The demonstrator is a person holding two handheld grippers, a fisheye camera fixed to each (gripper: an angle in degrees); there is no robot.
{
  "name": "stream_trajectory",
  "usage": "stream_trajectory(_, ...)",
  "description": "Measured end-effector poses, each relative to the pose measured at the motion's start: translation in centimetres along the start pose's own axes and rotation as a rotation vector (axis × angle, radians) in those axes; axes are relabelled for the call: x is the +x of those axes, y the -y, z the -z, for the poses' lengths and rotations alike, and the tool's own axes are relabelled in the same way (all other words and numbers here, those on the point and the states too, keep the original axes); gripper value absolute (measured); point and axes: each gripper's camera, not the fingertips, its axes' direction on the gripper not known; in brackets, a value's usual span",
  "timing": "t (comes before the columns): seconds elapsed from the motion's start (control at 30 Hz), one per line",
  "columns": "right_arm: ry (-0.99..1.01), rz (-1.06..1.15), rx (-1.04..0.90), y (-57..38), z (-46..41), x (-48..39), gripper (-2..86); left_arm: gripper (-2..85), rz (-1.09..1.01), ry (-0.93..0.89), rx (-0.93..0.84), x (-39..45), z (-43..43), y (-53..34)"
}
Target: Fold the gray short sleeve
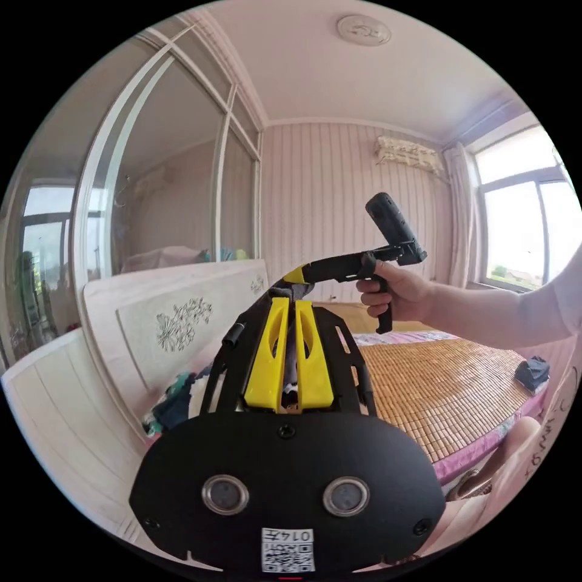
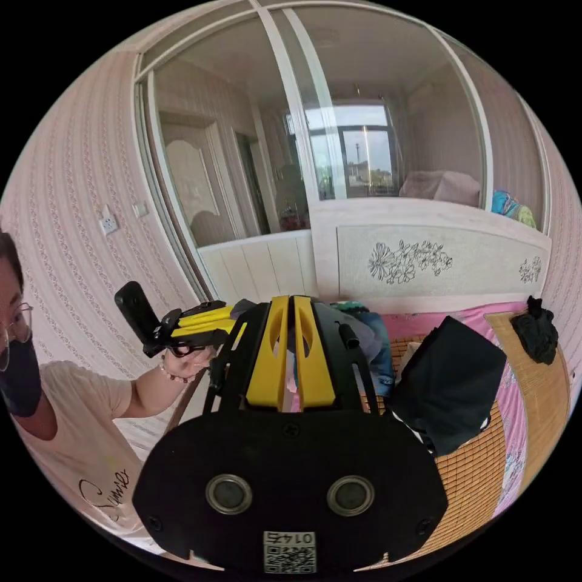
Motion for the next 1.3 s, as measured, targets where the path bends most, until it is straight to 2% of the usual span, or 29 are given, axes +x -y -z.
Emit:
stream_trajectory(0.07, 0.0, -0.028, 0.043, -1.0, 6.9, -0.7, -0.5, -0.2, -0.034, -0.069, -0.001, 2.2, -0.3, 3.3)
stream_trajectory(0.17, -0.043, -0.081, 0.055, -4.0, 12.3, -0.2, -0.6, -0.2, -0.048, -0.161, -0.095, 5.0, -3.8, 6.4)
stream_trajectory(0.3, -0.117, -0.19, 0.032, -9.1, 15.4, 3.0, -0.6, -0.2, 0.0, -0.276, -0.253, 8.6, -11.7, 6.6)
stream_trajectory(0.4, -0.144, -0.281, 0.126, -13.3, 19.9, 5.2, -0.6, -0.2, 0.02, -0.367, -0.26, 12.0, -15.7, 7.6)
stream_trajectory(0.5, -0.133, -0.261, 0.276, -18.0, 26.9, 3.4, -0.5, -0.2, -0.125, -0.495, -0.194, 18.5, -17.0, 9.7)
stream_trajectory(0.57, -0.28, -0.207, 0.302, -23.6, 31.3, -0.5, -0.5, 0.0, -0.231, -0.617, -0.218, 23.7, -18.4, 9.4)
stream_trajectory(0.63, -0.379, -0.25, 0.248, -28.9, 33.0, -2.5, -0.3, 0.2, -0.355, -0.66, -0.257, 29.6, -19.9, 7.1)
stream_trajectory(0.7, -0.471, -0.372, 0.176, -35.2, 33.3, -3.6, -0.1, 0.3, -0.411, -0.755, -0.384, 36.7, -22.7, 1.1)
stream_trajectory(0.73, -0.52, -0.474, 0.086, -39.6, 32.6, -3.7, 0.1, 0.4, -0.404, -0.79, -0.443, 38.1, -23.7, -0.8)
stream_trajectory(0.8, -0.644, -0.645, -0.078, -46.7, 30.7, -3.9, 0.8, 0.4, -0.277, -0.909, -0.679, 41.2, -27.6, -9.1)
stream_trajectory(0.87, -0.75, -0.861, -0.248, -55.2, 28.9, -4.3, 2.0, 0.2, -0.166, -0.896, -0.834, 41.5, -29.8, -14.9)
stream_trajectory(0.97, -0.694, -1.044, -0.34, -61.4, 27.8, -4.1, 5.9, -0.3, -0.087, -0.793, -1.001, 40.5, -31.9, -20.7)
stream_trajectory(1.13, -0.703, -1.077, -0.288, -62.6, 27.5, -2.1, 8.3, 1.2, -0.158, -0.528, -1.054, 39.0, -36.6, -22.1)
stream_trajectory(1.3, -0.701, -1.061, -0.284, -61.9, 26.0, 1.4, 9.0, 5.0, -0.012, -0.4, -1.06, 36.6, -46.2, -22.2)
